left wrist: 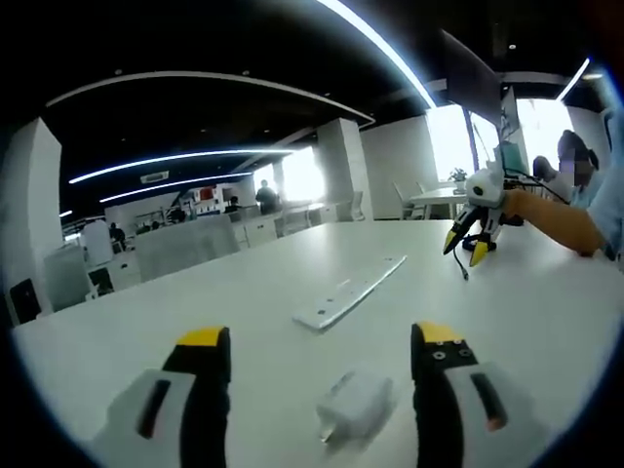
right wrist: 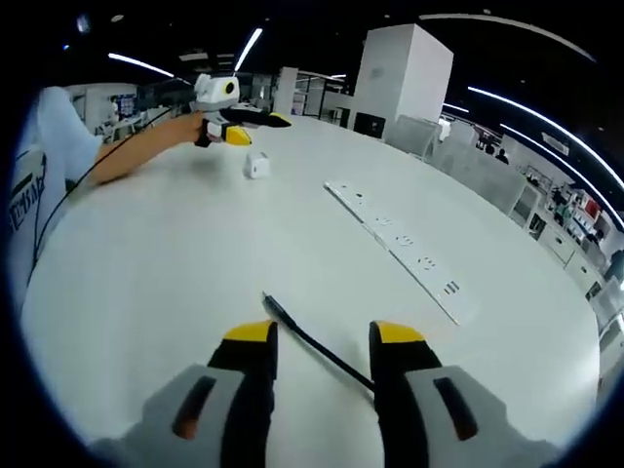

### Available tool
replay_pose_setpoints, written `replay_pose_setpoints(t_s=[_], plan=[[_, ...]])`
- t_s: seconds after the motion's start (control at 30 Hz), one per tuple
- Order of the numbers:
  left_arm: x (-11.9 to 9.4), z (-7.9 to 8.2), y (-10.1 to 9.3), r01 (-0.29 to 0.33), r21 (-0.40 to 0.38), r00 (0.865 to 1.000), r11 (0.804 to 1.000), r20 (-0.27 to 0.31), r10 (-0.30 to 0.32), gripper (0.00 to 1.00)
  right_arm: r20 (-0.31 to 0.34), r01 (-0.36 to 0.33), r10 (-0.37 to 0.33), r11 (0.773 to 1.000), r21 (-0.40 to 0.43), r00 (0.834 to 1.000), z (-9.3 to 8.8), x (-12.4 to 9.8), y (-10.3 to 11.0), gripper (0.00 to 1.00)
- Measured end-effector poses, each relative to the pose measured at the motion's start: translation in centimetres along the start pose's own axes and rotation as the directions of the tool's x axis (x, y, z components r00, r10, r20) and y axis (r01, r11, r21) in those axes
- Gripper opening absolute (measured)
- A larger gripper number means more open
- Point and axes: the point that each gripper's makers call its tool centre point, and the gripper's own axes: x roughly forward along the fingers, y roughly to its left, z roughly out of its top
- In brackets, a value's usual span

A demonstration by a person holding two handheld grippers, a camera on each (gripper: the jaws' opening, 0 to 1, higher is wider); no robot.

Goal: Plug the desk Type‑C cable into the charger adapter.

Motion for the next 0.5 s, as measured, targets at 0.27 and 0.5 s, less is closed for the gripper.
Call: replay_pose_setpoints(t_s=[0.27, 0.5], plan=[[-0.06, 0.14, 0.17, -0.005, 0.008, 1.000, 1.000, 0.002, 0.005, 0.75, -0.003, -0.013, 0.013, 1.000, 0.022, 1.000, -0.22, 0.60, 0.00, 0.31], [-0.11, -0.18, 0.36, -0.003, 0.021, 1.000, 1.000, -0.012, 0.003, 0.76, -0.010, -0.027, 0.028, 0.998, 0.054, 1.000, -0.74, 1.09, 0.30, 0.27]])
